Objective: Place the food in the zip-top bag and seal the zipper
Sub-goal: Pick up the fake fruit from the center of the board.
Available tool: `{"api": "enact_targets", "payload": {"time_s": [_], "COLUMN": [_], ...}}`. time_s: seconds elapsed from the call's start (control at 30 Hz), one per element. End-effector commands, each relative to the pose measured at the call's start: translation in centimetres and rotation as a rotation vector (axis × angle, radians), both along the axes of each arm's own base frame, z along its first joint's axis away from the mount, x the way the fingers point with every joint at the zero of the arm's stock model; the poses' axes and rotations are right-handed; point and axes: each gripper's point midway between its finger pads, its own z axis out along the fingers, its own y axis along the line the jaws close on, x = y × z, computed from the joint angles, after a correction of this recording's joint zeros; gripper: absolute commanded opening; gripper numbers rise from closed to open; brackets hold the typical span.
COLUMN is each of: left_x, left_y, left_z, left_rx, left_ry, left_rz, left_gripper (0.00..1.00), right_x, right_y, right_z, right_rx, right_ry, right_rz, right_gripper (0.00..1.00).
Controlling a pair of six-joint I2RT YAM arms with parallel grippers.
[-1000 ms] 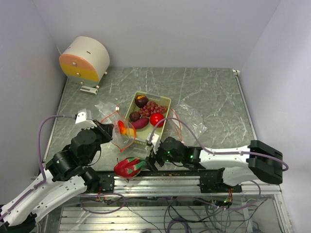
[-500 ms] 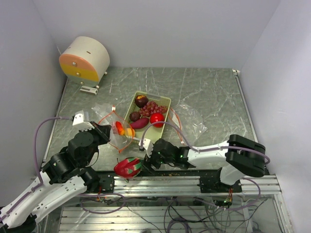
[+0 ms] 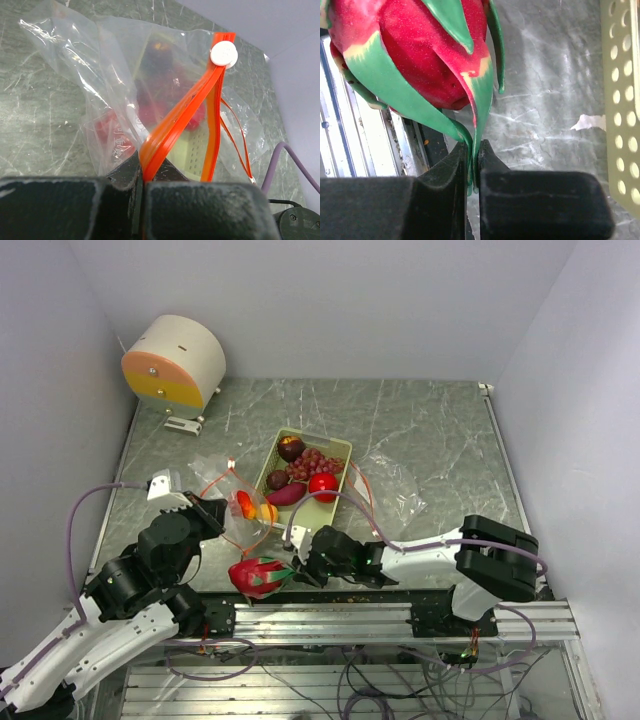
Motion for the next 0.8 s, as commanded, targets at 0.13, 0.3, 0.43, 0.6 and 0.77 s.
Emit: {"api": "enact_targets", "payload": {"time_s": [0.13, 0.3, 0.43, 0.6, 0.77], "left_x": [-0.1, 0.0, 0.1, 0.3, 0.5], "left_y": [0.6, 0.7, 0.5, 0.2, -0.2], "left_z": [0.9, 1.0, 0.9, 0.6, 0.4], "left_rx": [-0.008, -0.002, 0.002, 0.004, 0.014], "left_ry": [-0.021, -0.022, -0.020, -0.015, -0.010], "left_rz": [0.018, 0.024, 0.023, 0.015, 0.009], "left_gripper": [0.07, 0.07, 0.07, 0.07, 0.07], "right_x": [-0.6, -1.7, -3.0, -3.1, -2.1], "right_y": [-0.3, -1.0, -2.2, -3.7, -4.1], "right_z": [4.2, 9.1, 13.4, 17.4, 19.2], "right_rx": [0.098, 0.183, 0.254, 0.335, 0.343], "right_ry": [0.022, 0.025, 0.004, -0.046, -0.092], "right_rz": [-0.029, -0.012, 0.041, 0.038, -0.004], "right_gripper": [0.00, 0.00, 0.00, 0.00, 0.00]}}
